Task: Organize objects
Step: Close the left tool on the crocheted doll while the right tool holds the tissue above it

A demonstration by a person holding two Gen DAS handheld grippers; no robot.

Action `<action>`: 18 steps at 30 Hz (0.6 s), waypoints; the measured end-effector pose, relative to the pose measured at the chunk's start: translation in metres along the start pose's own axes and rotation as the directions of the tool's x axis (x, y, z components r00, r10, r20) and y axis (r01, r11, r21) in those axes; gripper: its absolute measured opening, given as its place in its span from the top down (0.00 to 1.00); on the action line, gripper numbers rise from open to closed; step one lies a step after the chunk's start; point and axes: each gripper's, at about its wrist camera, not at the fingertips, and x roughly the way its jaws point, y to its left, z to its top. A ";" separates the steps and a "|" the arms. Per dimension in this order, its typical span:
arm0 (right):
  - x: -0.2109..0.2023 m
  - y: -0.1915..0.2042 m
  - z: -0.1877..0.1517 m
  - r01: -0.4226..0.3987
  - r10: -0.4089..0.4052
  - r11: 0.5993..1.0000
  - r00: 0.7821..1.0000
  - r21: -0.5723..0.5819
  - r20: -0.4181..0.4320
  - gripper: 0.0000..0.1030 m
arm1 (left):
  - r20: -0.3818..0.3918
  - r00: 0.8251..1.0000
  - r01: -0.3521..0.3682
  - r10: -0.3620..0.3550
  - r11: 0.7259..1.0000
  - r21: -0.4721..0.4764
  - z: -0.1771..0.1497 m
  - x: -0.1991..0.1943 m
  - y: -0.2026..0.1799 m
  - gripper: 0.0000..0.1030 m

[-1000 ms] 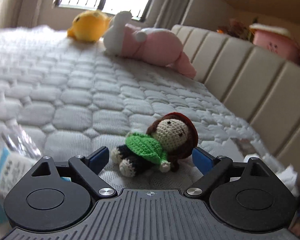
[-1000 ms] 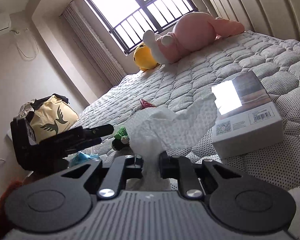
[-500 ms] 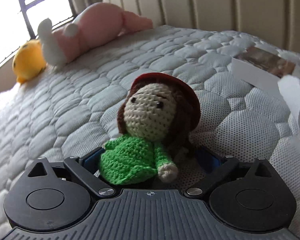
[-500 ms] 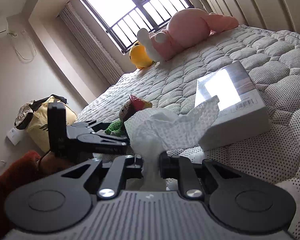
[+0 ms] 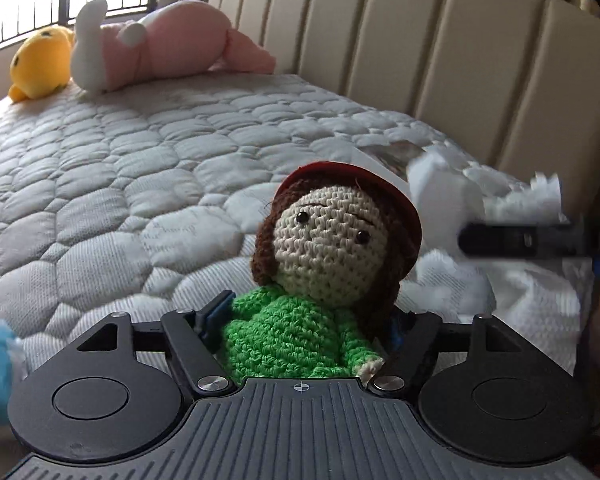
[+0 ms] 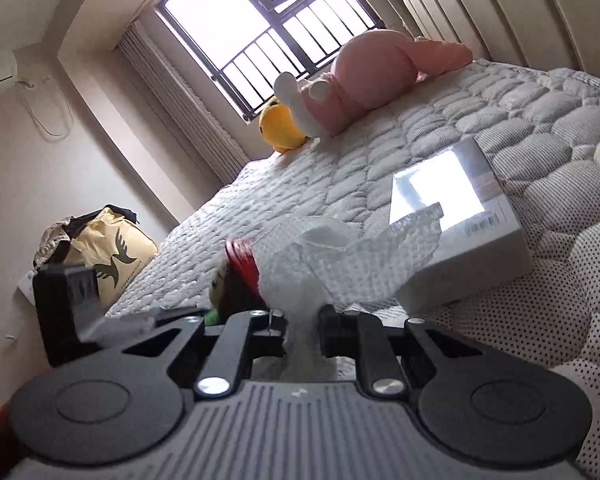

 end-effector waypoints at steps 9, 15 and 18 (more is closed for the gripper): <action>0.041 0.085 0.016 -0.063 0.018 0.943 0.990 -0.325 -0.139 0.86 | 0.051 0.998 -0.034 0.036 0.999 -0.038 -0.011 -0.008 -0.015 0.09; 0.051 0.088 0.005 0.032 -0.100 0.913 0.984 -0.407 -0.145 0.90 | 0.036 0.999 -0.032 0.033 0.999 -0.018 -0.021 -0.027 -0.011 0.08; 0.046 0.093 0.002 0.155 -0.213 0.857 0.975 -0.491 -0.065 0.90 | 0.036 0.999 -0.012 0.013 1.000 -0.023 -0.024 -0.031 -0.010 0.07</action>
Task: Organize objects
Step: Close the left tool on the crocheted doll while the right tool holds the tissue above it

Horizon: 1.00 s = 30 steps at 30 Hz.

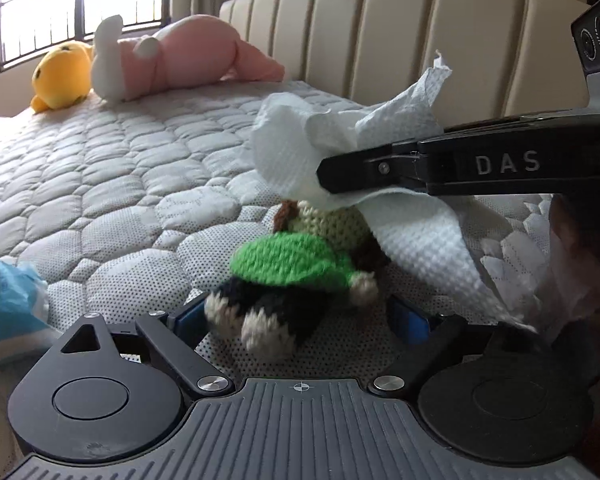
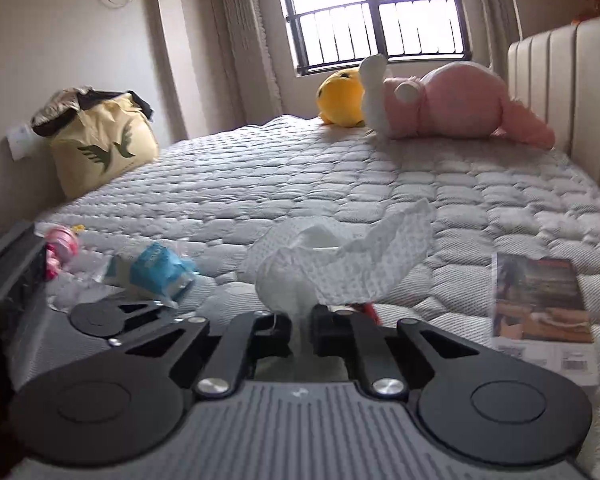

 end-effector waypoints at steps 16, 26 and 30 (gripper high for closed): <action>0.004 0.022 -0.014 -0.234 0.238 0.969 0.970 0.074 -0.052 0.89 | -0.008 0.999 0.049 -0.050 0.998 -0.039 -0.020 -0.023 0.010 0.04; -0.030 -0.016 -0.041 -0.121 0.128 0.981 0.991 0.154 -0.036 0.89 | 0.042 0.997 -0.079 0.072 0.977 0.198 -0.009 -0.002 -0.026 0.02; -0.044 -0.049 -0.051 -0.074 0.077 0.966 0.997 0.249 -0.001 0.89 | 0.123 0.977 -0.207 0.173 0.905 0.371 -0.006 0.013 -0.046 0.02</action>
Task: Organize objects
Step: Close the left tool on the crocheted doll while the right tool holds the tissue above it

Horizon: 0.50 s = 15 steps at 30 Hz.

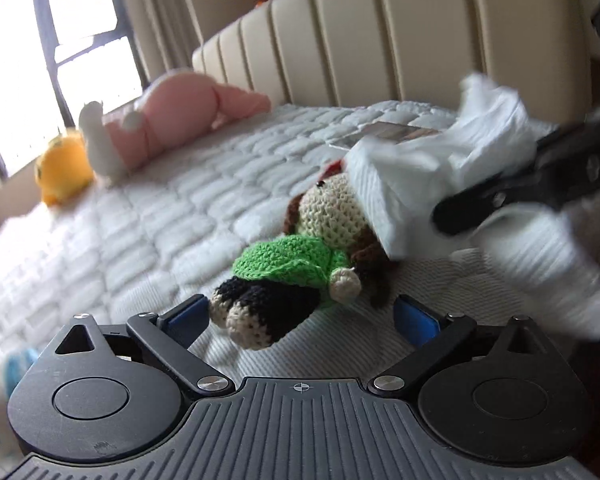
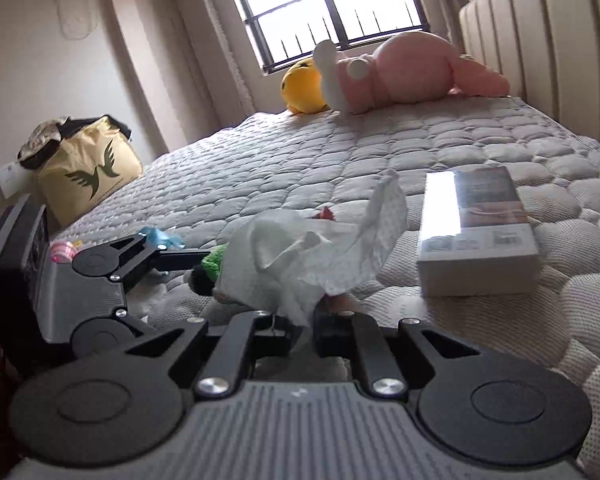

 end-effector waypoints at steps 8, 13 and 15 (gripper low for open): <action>-0.021 -0.045 -0.004 0.012 -0.022 0.989 0.998 0.149 0.066 0.84 | 0.169 0.980 -0.173 0.105 0.872 0.457 0.004 0.015 -0.040 0.00; -0.023 -0.049 -0.005 0.005 -0.018 0.986 0.997 0.168 0.076 0.84 | 0.177 0.977 -0.195 0.119 0.837 0.511 0.017 0.034 -0.038 0.00; -0.023 -0.050 -0.006 0.002 -0.015 0.985 0.997 0.170 0.076 0.84 | 0.101 0.992 -0.110 0.075 0.909 0.402 0.024 0.042 -0.023 0.00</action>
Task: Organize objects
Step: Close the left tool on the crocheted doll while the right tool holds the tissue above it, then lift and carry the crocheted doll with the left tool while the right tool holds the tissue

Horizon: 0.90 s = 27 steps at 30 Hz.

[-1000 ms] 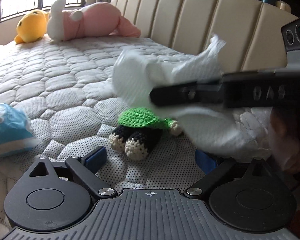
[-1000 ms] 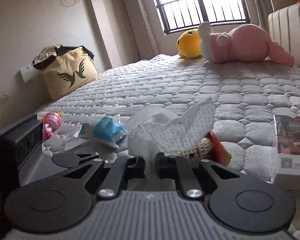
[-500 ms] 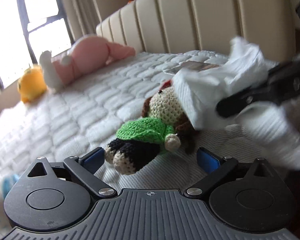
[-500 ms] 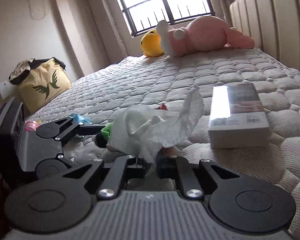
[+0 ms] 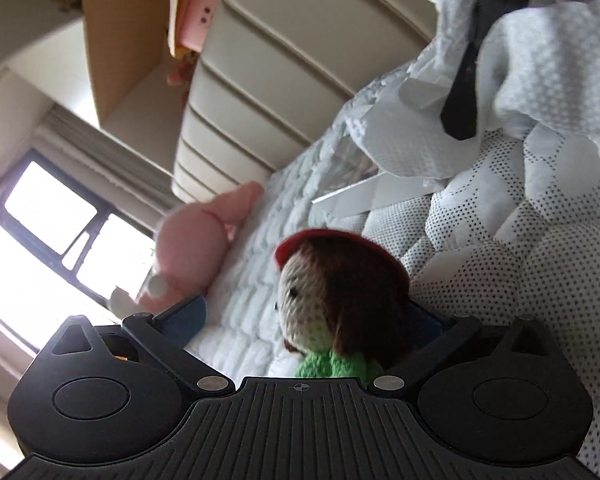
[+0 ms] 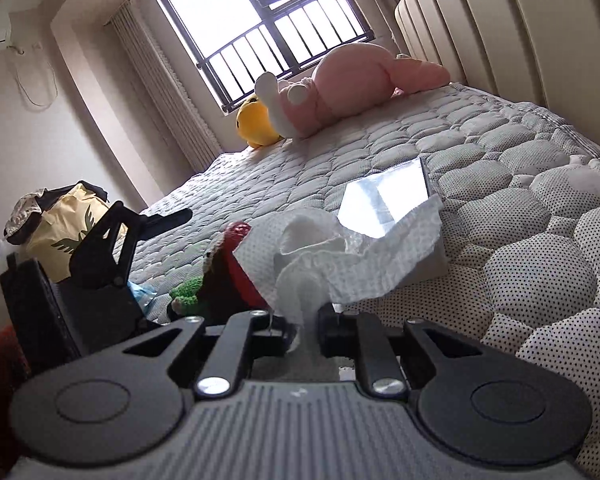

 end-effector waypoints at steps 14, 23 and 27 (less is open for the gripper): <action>0.006 0.015 0.007 -0.038 0.038 0.999 0.999 -0.003 -0.002 0.84 | 0.443 0.770 0.339 -0.460 -0.293 -0.894 -0.126 0.040 0.105 0.28; 0.048 0.072 0.025 -0.159 0.155 0.980 0.987 -0.117 -0.043 0.84 | 0.538 0.767 0.290 -0.350 -0.559 -0.777 -0.161 0.025 0.091 0.35; 0.082 0.097 0.020 -0.101 0.084 0.974 0.992 -0.205 -0.092 0.84 | 0.496 0.786 0.285 -0.368 -0.497 -0.820 -0.153 0.028 0.101 0.26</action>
